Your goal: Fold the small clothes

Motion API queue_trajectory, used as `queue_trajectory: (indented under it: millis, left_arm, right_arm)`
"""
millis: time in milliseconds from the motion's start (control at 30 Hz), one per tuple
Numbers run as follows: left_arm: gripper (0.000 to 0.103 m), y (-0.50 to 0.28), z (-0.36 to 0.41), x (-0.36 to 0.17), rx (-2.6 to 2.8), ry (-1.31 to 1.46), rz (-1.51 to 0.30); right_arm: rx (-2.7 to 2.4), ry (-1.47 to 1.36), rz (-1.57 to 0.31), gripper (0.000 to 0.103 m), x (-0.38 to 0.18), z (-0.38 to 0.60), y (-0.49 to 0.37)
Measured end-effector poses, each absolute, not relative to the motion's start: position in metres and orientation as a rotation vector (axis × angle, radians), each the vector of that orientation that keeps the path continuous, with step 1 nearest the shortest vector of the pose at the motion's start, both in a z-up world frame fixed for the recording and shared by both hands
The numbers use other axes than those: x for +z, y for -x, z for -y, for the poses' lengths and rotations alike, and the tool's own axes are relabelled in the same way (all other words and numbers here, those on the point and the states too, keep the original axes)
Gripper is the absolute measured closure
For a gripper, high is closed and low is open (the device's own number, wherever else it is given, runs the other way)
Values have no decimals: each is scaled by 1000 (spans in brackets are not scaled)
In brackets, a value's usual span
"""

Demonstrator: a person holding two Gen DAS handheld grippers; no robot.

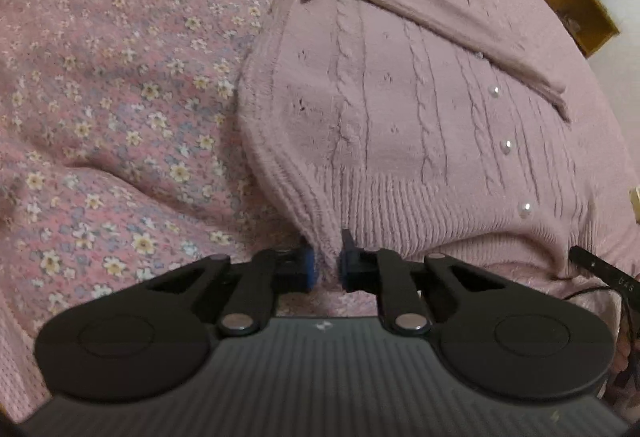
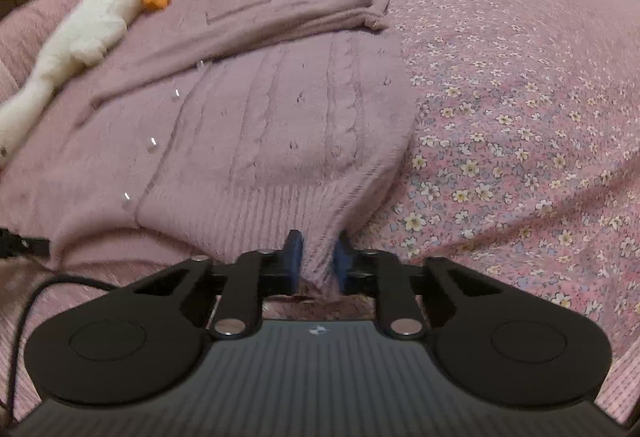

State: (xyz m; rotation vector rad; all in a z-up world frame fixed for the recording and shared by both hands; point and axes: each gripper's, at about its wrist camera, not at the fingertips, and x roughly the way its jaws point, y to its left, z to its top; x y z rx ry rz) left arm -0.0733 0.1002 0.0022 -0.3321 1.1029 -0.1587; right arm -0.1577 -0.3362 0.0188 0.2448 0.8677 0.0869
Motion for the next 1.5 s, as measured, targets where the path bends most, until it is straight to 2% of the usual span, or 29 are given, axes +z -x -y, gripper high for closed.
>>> queue_trajectory:
  millis: [367, 900, 1167, 1500]
  left_arm:
    - [90, 69, -103, 60, -207, 369, -893]
    - [90, 59, -89, 136, -234, 384, -676]
    - [90, 49, -87, 148, -201, 384, -646]
    - [90, 7, -94, 153, -145, 393, -620]
  right_arm:
    - [113, -363, -636, 94, 65, 347, 160]
    - [127, -379, -404, 95, 143, 326, 143]
    - [95, -397, -350, 95, 164, 331, 132]
    - [80, -443, -333, 95, 165, 346, 86]
